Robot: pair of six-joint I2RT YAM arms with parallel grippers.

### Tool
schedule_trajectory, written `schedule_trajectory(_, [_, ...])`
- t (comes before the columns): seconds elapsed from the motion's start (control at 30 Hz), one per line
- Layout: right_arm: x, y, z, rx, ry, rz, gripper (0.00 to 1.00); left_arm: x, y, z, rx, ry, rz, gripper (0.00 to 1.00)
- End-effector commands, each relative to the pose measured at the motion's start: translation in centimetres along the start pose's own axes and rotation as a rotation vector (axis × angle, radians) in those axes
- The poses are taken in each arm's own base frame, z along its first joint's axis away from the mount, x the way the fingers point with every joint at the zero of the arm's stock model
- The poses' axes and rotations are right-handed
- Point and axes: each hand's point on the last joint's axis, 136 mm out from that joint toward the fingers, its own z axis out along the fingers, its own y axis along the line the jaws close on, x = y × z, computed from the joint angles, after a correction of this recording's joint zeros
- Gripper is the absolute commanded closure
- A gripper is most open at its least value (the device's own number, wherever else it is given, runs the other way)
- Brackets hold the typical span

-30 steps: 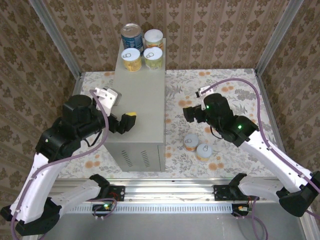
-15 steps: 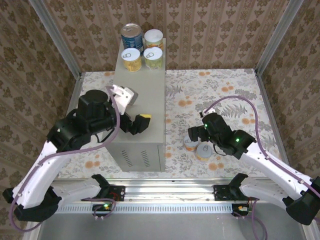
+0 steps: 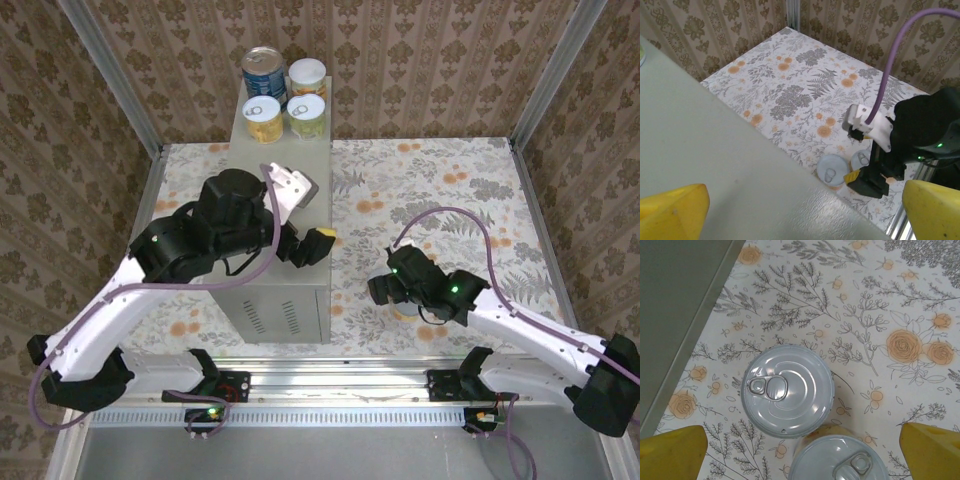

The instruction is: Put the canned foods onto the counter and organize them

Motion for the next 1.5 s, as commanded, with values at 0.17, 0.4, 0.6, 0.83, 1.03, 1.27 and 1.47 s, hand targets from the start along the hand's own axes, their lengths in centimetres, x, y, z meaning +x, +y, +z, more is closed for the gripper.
schedule_trajectory(0.17, [0.1, 1.3, 2.6, -0.002, 0.041, 0.003, 0.00, -0.9, -1.1, 0.6, 0.016, 0.012, 0.008, 0.00])
schedule_trajectory(0.4, [0.8, 1.4, 4.9, 0.049, 0.101, 0.011, 0.00, -1.2, -1.8, 1.1, 0.027, 0.022, 0.024, 0.00])
schedule_trajectory(0.6, [1.1, 1.8, 6.3, 0.063, 0.129, -0.001, 0.00, -1.2, -2.0, 1.2, 0.022, 0.023, 0.033, 0.00])
schedule_trajectory(0.83, [0.6, 1.6, 6.8, 0.086, 0.114, 0.005, 0.13, -1.0, -1.8, 1.1, 0.014, 0.023, 0.033, 0.00])
schedule_trajectory(1.03, [1.4, 1.3, 7.4, 0.110, 0.138, -0.003, 0.19, -0.8, -1.7, 1.1, 0.009, 0.023, 0.034, 0.00])
schedule_trajectory(1.27, [0.7, 1.2, 6.5, 0.106, 0.111, 0.003, 0.27, -0.9, -1.8, 0.7, 0.012, 0.015, 0.032, 0.00])
schedule_trajectory(1.47, [-1.2, 1.2, 4.3, 0.079, 0.049, -0.012, 0.32, -0.7, -1.8, 0.5, 0.016, 0.022, 0.035, 0.00])
